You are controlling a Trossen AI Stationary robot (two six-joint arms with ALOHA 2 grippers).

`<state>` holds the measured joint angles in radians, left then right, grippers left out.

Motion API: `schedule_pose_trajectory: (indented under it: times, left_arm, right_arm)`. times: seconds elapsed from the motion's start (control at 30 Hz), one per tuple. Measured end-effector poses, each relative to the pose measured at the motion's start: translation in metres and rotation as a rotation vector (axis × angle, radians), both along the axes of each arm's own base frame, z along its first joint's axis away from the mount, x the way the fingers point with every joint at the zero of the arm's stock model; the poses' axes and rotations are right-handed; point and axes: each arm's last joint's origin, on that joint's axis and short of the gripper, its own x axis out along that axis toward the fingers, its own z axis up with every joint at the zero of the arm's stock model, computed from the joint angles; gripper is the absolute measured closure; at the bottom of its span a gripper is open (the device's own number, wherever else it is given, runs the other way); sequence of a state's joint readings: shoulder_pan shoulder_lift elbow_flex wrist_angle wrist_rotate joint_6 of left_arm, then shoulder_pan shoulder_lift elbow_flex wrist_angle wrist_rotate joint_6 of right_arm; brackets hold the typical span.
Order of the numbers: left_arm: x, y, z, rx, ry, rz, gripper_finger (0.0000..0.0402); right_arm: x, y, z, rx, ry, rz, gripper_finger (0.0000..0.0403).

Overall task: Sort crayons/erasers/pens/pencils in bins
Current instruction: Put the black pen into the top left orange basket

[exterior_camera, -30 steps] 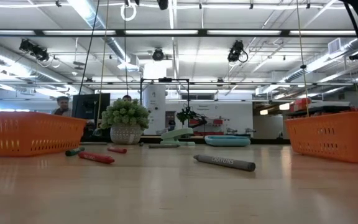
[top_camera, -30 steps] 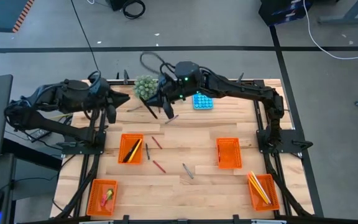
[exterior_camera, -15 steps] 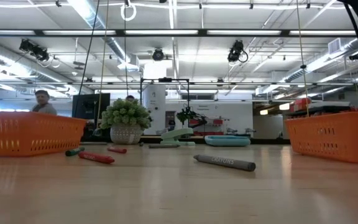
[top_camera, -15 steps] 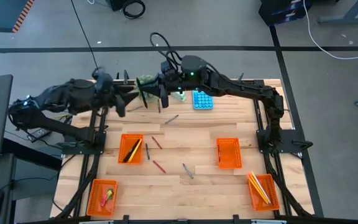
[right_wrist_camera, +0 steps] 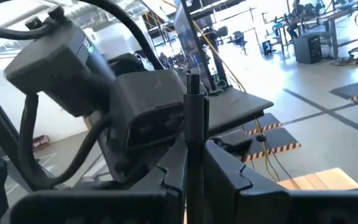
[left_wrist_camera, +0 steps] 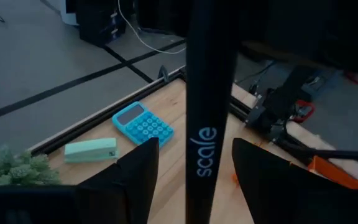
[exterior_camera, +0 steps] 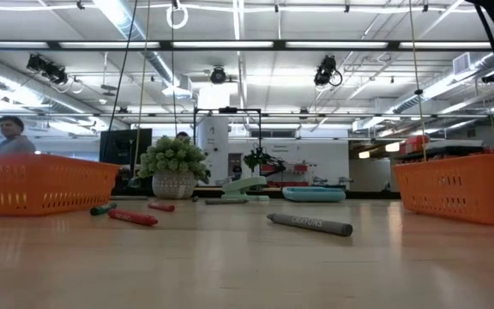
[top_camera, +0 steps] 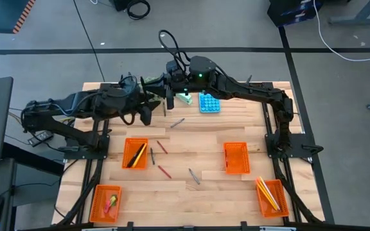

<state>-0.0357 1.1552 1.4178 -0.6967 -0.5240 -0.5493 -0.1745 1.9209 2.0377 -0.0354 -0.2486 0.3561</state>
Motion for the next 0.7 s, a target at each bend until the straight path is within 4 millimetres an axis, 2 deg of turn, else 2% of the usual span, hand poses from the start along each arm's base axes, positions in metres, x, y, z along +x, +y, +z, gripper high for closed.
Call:
schedule_pose_trajectory:
  times: [0.4,0.5,0.6,0.7]
  left_arm:
    - [-0.028,0.002,0.018,0.027,-0.099,0.031,0.0235]
    - [-0.028,0.002,0.018,0.027,-0.103,0.033,0.0251]
    - [-0.026,0.002,0.017,0.028,-0.092,0.031,0.028]
    - [-0.025,0.002,0.016,0.027,-0.09,0.028,0.0335]
  right_arm:
    - [0.0,0.0,-0.003,-0.011,0.027,0.001,0.0352]
    - [0.0,0.0,-0.003,-0.017,0.026,-0.003,0.0352]
    - [0.0,0.0,-0.003,-0.029,0.026,-0.008,0.0352]
    - [0.0,0.0,-0.003,-0.032,0.033,-0.011,0.0352]
